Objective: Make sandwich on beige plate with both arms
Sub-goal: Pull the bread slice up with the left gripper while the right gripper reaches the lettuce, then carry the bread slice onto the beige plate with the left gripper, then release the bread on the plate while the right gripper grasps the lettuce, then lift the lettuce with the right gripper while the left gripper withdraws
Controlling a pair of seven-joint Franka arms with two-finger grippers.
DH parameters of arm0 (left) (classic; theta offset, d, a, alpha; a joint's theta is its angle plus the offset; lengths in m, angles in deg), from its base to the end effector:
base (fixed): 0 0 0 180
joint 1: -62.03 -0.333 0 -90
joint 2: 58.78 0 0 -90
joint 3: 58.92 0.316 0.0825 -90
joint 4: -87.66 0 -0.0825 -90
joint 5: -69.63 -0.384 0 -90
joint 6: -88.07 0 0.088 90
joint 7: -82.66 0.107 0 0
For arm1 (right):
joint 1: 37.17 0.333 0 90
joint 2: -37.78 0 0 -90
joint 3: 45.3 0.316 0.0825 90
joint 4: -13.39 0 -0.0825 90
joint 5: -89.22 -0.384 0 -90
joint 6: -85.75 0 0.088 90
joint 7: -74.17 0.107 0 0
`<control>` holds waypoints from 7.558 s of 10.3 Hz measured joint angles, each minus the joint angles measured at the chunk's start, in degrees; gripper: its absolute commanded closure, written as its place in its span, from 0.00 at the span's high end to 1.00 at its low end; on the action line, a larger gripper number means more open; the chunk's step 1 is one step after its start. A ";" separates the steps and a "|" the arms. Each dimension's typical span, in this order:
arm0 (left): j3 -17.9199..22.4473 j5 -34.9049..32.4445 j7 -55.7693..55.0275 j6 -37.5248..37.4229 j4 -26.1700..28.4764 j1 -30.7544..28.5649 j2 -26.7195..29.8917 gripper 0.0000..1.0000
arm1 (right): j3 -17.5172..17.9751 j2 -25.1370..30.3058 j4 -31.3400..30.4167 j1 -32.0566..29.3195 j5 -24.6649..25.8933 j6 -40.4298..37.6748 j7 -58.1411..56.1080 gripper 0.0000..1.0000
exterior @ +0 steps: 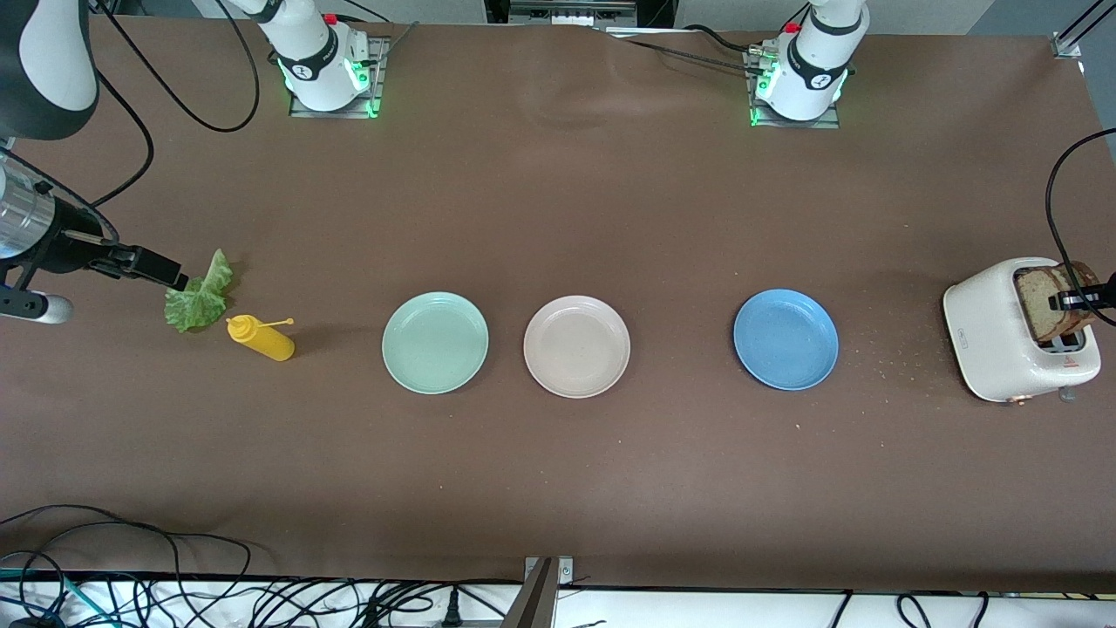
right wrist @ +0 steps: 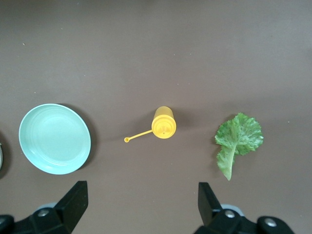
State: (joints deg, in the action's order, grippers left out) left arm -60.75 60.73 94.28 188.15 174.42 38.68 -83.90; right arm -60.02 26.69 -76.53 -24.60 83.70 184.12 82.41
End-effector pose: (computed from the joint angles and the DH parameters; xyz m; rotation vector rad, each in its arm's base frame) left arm 0.6083 0.2579 0.3958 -3.0423 -0.2001 0.3607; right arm 0.6166 -0.0018 0.5275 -3.0825 0.2994 0.0649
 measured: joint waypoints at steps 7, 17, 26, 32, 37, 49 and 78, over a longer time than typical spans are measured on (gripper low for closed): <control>-1.06 13.15 2.01 -19.93 -13.08 10.97 0.63 0.00 | -0.46 -1.07 0.03 -0.46 0.00 0.16 0.00 1.00; -1.13 60.54 4.98 -16.56 -12.47 25.95 -14.27 0.00 | -0.58 -1.12 0.05 -0.61 0.00 0.17 0.00 1.00; -1.15 67.07 6.33 3.48 -12.37 36.23 -22.07 0.00 | -0.91 -1.81 -0.08 -3.73 0.10 0.11 -0.09 1.00; -1.10 72.27 6.60 4.68 -11.37 37.96 -25.13 0.00 | -1.14 -5.66 -0.23 -8.61 5.25 0.34 -0.87 1.00; -1.09 72.27 6.60 6.43 -11.26 39.44 -26.65 0.00 | -1.21 -12.22 -1.59 -13.24 5.39 2.31 -2.43 1.00; -1.01 74.18 6.60 7.16 -11.24 41.01 -28.81 0.90 | -1.07 -22.22 -13.57 -14.53 2.94 16.25 -2.21 1.00; 0.80 23.51 -15.36 -13.91 -12.85 27.59 -11.25 1.00 | 0.50 -11.81 14.28 -4.40 0.13 -14.87 -9.07 0.00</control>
State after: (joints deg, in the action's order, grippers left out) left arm -59.95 84.24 78.92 174.24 161.57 66.27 -95.14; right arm -59.52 14.88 -62.25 -29.00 83.83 169.25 73.35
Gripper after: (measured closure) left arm 0.000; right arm 0.907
